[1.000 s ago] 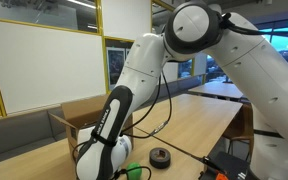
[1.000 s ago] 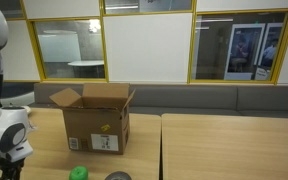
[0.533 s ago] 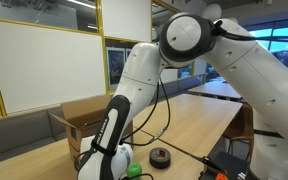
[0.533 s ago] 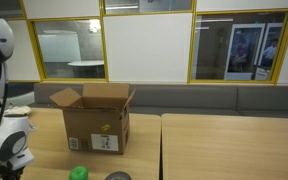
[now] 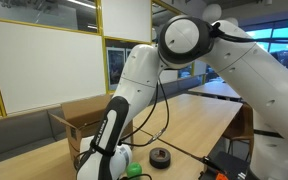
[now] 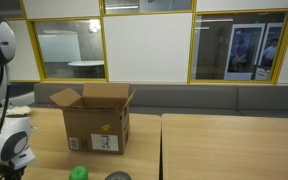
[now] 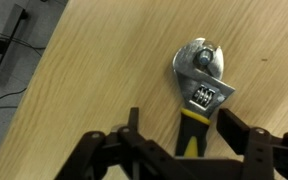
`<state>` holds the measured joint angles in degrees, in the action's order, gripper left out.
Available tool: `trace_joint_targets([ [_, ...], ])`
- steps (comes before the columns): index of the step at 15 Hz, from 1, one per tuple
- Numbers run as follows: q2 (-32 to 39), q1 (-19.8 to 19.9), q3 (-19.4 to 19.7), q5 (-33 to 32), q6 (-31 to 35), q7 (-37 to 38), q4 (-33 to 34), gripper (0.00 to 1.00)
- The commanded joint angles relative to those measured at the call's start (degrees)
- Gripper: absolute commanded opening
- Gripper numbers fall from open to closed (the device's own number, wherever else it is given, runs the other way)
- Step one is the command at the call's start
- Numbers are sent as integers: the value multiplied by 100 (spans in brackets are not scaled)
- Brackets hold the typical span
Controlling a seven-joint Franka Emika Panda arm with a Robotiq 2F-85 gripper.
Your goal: Put the objects on the table and put them in the box, then slide the box to the right
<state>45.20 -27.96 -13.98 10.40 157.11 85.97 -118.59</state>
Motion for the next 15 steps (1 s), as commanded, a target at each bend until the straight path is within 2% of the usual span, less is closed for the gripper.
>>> trace_joint_targets([
  [1, 49, -37, 42, 131, 105, -145, 94, 49],
  [6, 58, -40, 52, 133, 103, -142, 155, 12],
  [7, 53, -43, 57, 131, 99, -138, 151, 9],
  [8, 49, -44, 62, 129, 94, -135, 153, 13],
  [10, 9, -74, 109, 95, 62, -114, 134, 13],
  [15, -444, -204, 534, -121, -36, -24, -99, 13],
])
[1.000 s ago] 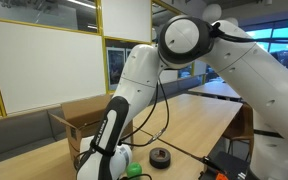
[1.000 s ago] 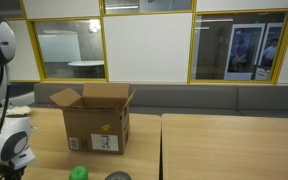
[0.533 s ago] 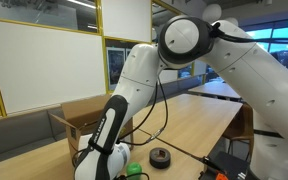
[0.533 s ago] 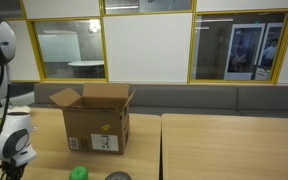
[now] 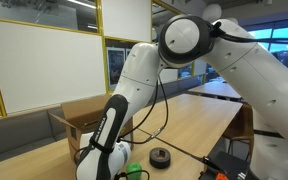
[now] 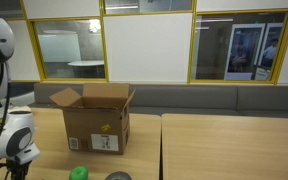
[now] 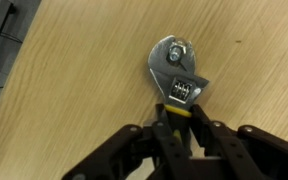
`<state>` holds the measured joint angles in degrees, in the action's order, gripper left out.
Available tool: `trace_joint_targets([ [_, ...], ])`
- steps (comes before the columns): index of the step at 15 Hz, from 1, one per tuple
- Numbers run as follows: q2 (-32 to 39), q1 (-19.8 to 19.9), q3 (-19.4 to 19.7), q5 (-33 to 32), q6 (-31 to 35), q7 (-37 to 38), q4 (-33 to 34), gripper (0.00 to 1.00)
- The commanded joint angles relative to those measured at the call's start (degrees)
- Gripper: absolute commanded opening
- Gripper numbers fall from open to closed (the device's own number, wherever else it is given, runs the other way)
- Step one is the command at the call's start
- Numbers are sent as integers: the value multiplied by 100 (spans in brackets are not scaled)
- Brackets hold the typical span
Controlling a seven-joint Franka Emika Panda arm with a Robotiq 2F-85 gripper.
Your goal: Put the objects on the table and put them in the box, then slide the box to the right
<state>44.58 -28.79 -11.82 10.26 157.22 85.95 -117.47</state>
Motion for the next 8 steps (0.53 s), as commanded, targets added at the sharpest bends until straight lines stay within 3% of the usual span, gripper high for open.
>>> trace_joint_targets([
  [1, -468, -132, 412, -159, -48, -30, -254, 13],
  [8, -1481, -345, 1134, -842, -112, 145, -752, 13],
])
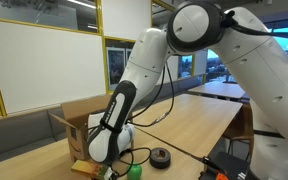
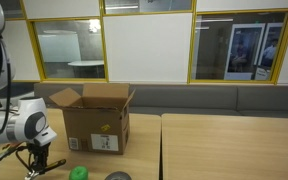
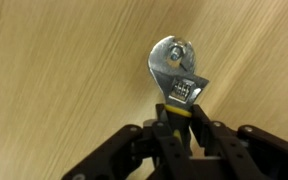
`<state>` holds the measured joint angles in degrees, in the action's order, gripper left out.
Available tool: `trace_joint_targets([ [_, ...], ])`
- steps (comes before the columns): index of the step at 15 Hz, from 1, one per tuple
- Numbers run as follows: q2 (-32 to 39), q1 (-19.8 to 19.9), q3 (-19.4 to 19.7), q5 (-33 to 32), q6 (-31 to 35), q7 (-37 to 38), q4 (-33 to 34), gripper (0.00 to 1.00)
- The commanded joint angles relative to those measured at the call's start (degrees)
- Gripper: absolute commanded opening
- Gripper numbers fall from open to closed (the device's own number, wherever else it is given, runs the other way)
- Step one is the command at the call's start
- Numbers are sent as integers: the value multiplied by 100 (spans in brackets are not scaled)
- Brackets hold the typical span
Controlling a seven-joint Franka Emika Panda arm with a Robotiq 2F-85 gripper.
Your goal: Put the objects on the table and put them in the box, then slide the box to the right
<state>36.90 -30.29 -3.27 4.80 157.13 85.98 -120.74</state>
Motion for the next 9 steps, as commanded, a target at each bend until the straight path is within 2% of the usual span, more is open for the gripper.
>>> trace_joint_targets([
  [1, -897, -230, 364, -418, -123, 189, -513, 13],
  [5, -1664, -197, 557, -928, -563, 300, -772, 13],
  [9, -2316, 155, 456, -1420, -1652, 386, -675, 13],
])
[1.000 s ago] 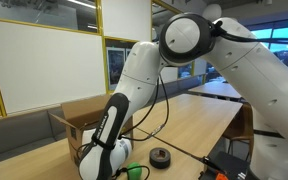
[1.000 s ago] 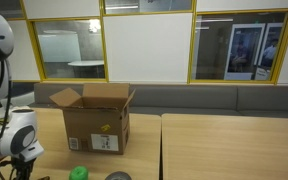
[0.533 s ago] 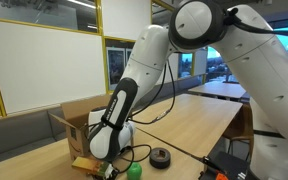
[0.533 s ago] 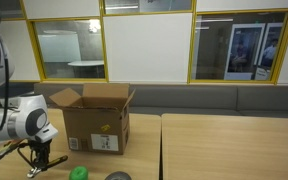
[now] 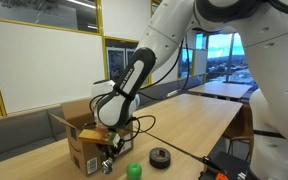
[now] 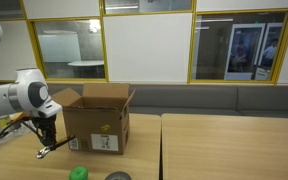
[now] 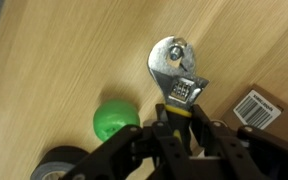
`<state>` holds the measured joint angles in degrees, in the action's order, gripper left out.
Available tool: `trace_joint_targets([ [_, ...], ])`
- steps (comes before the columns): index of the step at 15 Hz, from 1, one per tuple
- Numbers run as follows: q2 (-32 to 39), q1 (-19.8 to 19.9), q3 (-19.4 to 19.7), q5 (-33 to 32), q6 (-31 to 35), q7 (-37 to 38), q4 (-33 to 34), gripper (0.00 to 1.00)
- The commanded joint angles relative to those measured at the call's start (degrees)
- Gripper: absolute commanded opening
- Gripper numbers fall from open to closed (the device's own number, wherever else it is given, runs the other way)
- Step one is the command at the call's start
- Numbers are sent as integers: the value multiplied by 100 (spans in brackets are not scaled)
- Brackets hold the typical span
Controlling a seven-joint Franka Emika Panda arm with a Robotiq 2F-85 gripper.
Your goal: Put the objects on the table and put them in the box, then slide the box to the right
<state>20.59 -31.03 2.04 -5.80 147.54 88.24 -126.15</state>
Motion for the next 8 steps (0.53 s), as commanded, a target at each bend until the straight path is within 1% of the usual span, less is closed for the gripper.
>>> trace_joint_targets([
  [1, -821, 357, -135, -451, -990, 158, -83, 13],
  [5, -1289, 896, -303, -655, -2033, 39, 170, 13],
  [8, -1489, 1272, -409, -729, -2692, -90, 531, 13],
])
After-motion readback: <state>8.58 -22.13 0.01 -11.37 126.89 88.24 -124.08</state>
